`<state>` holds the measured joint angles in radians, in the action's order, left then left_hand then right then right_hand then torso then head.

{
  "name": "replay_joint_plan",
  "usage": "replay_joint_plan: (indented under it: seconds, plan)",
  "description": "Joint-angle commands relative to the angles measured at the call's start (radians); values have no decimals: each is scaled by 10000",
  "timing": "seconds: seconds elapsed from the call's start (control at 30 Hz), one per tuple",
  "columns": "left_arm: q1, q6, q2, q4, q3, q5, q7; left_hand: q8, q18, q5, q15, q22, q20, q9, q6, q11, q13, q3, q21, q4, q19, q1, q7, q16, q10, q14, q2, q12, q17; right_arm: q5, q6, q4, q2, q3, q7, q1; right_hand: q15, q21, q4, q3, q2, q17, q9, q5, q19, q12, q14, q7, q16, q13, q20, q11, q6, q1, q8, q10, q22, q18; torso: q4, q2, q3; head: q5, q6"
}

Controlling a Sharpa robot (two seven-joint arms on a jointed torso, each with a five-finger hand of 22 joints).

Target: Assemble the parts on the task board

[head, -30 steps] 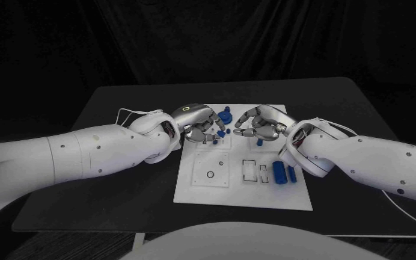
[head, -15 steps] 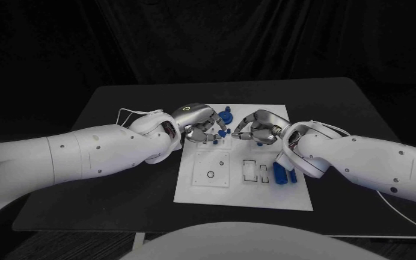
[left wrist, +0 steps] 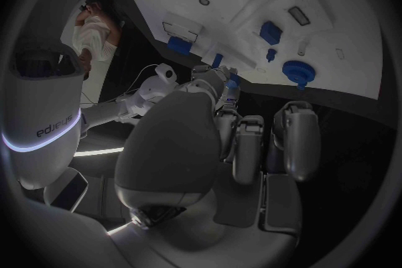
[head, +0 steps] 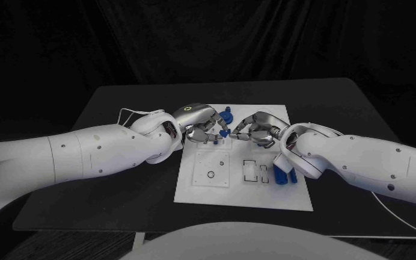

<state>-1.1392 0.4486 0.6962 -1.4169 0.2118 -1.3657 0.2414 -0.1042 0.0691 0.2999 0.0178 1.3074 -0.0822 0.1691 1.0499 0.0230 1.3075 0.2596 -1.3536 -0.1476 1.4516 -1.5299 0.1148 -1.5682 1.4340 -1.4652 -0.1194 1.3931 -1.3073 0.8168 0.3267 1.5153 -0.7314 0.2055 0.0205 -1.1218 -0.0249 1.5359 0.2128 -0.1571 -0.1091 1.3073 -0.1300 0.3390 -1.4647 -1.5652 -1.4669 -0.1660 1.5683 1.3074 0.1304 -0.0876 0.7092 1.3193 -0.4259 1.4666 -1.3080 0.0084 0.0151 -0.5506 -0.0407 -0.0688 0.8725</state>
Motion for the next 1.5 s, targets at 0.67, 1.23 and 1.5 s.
replay_joint_plan:
  seconds: [0.67,1.23,1.5]
  plan:
    - [-34,101,-53,-14,-10,50,69,-2,-198,47,94,1985,-21,2,54,27,637,62,-54,-26,69,44,-36,-26,64,-1056,43,34,-2635,-1301,-632,-145,135,1,-552,71,-136,-271,-336,543,157,2635,63,1681,-553,-56,-1039,-105,25,2634,163,-152,-436,213,-210,1042,-2353,124,9,0,-14,-48,1]
    - [-35,84,-119,-44,-10,50,52,-1,-200,50,95,1989,-19,0,57,26,648,66,-66,-24,77,38,-36,-26,72,-1056,45,44,-2635,-1324,-701,-284,251,0,-504,89,-135,-398,-369,873,258,2635,63,1745,-446,-56,-1039,-102,25,2634,164,-150,-449,161,-379,1042,-2298,165,7,-4,-16,-55,1]
    - [-35,63,-149,-39,-10,50,39,1,-201,53,96,1989,-17,-3,61,25,650,72,-67,-22,79,30,-37,-26,76,-1056,50,46,-2635,-1324,-620,-298,278,0,-568,96,-114,-458,-402,1005,257,2635,20,1708,-397,-56,-1039,-62,25,2634,152,-120,-337,188,-520,1042,-2273,184,13,-9,-17,-66,1]
